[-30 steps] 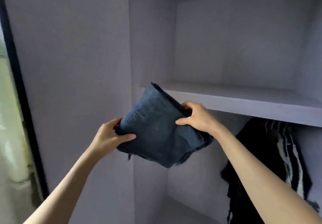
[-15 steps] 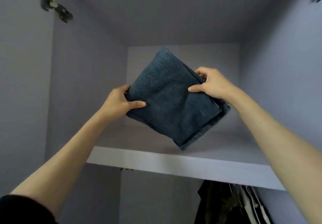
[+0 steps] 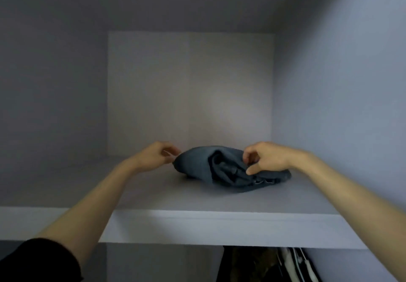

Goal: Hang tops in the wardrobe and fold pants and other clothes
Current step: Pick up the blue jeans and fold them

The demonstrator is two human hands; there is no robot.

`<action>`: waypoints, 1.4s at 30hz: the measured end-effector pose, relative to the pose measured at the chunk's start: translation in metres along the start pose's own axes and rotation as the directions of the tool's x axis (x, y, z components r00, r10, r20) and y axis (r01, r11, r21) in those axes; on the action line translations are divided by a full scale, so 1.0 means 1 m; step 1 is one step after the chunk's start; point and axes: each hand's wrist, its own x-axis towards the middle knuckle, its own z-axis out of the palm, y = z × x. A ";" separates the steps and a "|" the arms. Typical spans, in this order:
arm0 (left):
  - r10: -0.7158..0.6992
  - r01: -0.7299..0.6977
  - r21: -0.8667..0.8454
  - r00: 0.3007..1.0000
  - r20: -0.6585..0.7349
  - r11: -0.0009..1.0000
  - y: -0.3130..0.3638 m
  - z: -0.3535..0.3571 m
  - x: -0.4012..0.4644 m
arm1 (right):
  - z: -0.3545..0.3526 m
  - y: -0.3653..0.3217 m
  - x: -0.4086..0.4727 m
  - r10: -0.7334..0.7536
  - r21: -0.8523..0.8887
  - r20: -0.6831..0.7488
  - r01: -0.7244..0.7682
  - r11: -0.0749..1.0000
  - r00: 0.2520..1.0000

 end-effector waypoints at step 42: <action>-0.045 -0.092 0.405 0.947 0.318 0.910 0.058 0.126 0.111 | 0.011 0.089 0.076 0.250 -0.097 0.314 -0.231 0.968 0.916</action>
